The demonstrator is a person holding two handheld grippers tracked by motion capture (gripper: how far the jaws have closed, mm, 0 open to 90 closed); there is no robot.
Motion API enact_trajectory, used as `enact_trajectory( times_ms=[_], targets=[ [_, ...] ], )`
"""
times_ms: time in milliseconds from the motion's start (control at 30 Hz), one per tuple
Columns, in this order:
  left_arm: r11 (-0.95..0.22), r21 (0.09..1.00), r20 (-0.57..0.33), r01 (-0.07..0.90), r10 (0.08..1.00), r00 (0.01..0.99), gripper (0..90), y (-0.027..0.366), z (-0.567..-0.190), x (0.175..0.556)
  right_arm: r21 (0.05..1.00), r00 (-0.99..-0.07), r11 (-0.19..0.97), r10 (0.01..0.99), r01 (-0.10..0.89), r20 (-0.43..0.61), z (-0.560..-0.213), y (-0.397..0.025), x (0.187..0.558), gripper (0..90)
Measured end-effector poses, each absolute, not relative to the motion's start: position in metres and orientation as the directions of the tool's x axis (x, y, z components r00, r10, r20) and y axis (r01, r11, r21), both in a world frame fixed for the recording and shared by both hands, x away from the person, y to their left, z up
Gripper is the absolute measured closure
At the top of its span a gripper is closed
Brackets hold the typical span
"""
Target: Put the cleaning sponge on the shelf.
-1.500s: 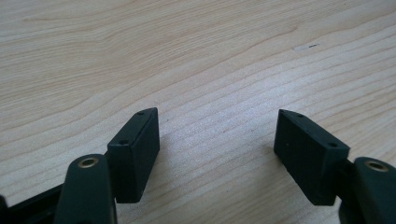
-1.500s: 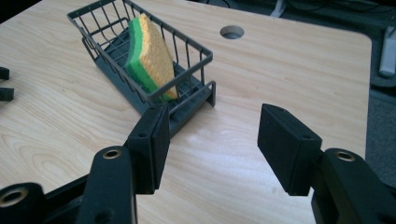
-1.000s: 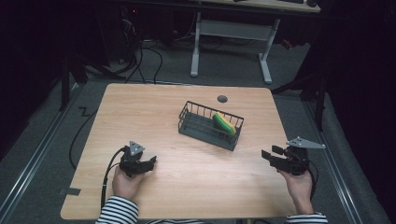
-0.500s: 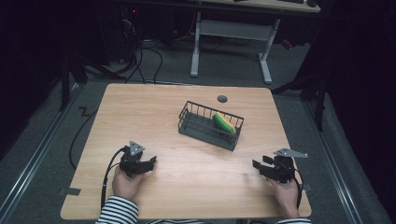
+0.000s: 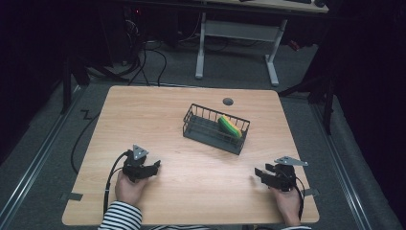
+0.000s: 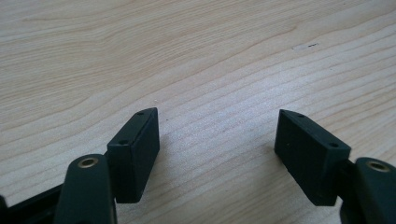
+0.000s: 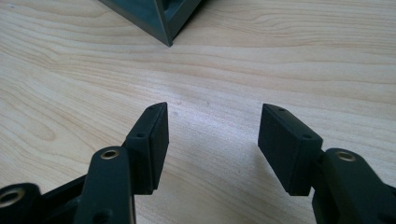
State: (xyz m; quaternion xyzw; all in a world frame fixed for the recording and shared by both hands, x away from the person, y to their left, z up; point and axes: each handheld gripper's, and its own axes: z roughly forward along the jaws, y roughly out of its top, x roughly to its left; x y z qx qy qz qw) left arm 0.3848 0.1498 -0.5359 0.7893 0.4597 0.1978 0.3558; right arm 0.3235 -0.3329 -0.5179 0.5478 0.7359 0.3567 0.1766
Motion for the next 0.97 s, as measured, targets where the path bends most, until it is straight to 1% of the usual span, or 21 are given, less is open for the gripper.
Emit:
enact_trajectory(
  times_ms=[67, 200, 367, 467, 533, 700, 967],
  targets=[
    [-0.324, 0.744, -0.014, 0.584, 0.867, 0.498, 31.5, 0.150, -0.536, 0.385, 0.721, -0.338, 0.154, 0.934, 0.675, 0.117, -0.519, -0.331, 0.323, 42.6],
    [-0.324, 0.744, -0.013, 0.584, 0.867, 0.498, 31.5, 0.150, -0.536, 0.385, 0.716, -0.343, 0.202, 0.938, 0.668, 0.055, -0.522, -0.325, 0.322, 41.4],
    [-0.323, 0.745, -0.013, 0.584, 0.867, 0.498, 31.5, 0.150, -0.536, 0.385, 0.724, -0.343, 0.214, 0.939, 0.656, 0.034, -0.528, -0.320, 0.320, 39.9],
    [-0.324, 0.745, -0.013, 0.584, 0.867, 0.498, 31.5, 0.150, -0.536, 0.384, 0.732, -0.349, 0.227, 0.937, 0.642, 0.015, -0.530, -0.318, 0.319, 37.5],
    [-0.324, 0.745, -0.013, 0.584, 0.867, 0.497, 31.5, 0.150, -0.536, 0.384, 0.728, -0.354, 0.260, 0.935, 0.634, -0.025, -0.530, -0.314, 0.318, 36.6],
    [-0.324, 0.745, -0.014, 0.583, 0.867, 0.499, 30.9, 0.149, -0.536, 0.384, 0.726, -0.345, 0.248, 0.938, 0.642, -0.016, -0.531, -0.312, 0.318, 33.3],
    [-0.325, 0.744, -0.014, 0.584, 0.866, 0.500, 30.9, 0.149, -0.536, 0.384, 0.723, -0.342, 0.246, 0.939, 0.645, -0.014, -0.531, -0.312, 0.318, 32.3]
  ],
)
